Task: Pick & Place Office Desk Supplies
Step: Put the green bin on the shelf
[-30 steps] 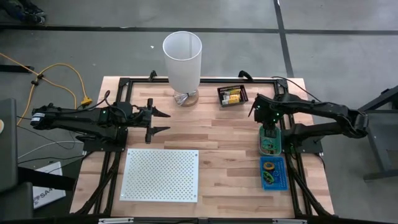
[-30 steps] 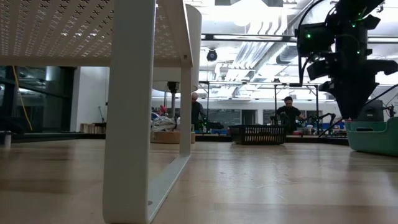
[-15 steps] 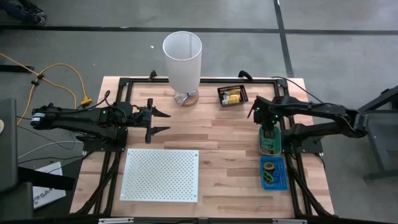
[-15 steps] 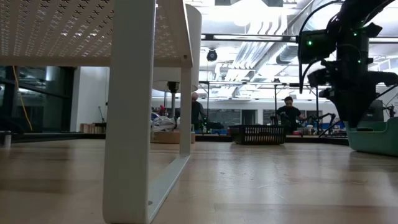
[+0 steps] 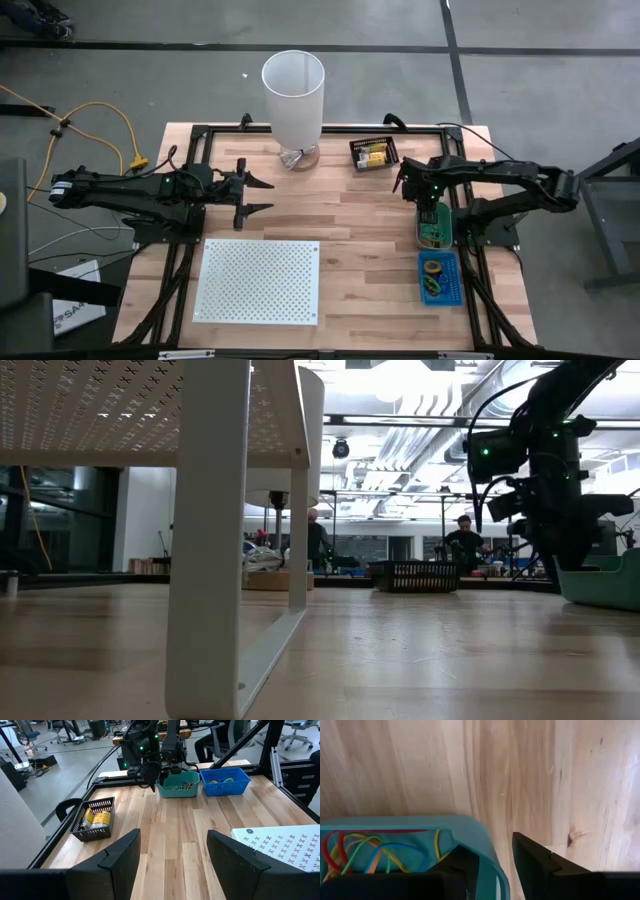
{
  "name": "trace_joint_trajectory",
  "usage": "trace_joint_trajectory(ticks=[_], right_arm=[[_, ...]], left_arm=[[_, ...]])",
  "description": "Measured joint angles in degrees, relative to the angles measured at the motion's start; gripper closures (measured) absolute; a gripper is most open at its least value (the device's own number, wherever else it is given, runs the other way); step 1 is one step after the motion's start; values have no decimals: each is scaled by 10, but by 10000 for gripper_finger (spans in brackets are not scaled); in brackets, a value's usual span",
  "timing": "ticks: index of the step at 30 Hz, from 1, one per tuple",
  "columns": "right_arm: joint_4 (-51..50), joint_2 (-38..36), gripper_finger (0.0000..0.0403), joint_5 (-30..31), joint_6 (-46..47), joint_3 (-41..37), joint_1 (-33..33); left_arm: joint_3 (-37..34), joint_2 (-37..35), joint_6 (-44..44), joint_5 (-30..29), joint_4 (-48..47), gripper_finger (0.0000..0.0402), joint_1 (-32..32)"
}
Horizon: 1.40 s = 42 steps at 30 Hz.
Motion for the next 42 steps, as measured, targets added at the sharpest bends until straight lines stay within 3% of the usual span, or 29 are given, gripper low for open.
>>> trace_joint_trajectory(ticks=[21, 34, 42], right_arm=[[-7, 3, 298, 0, -5, 0, 0], [-8, 3, 394, -2, -5, 0, 0], [-16, 2, 399, -4, -5, 11, 0]], left_arm=[[0, 0, 0, 0, 0, 181, 0], [0, 0, 0, 0, 0, 181, 0], [0, 0, 0, 0, 0, 181, 0]])
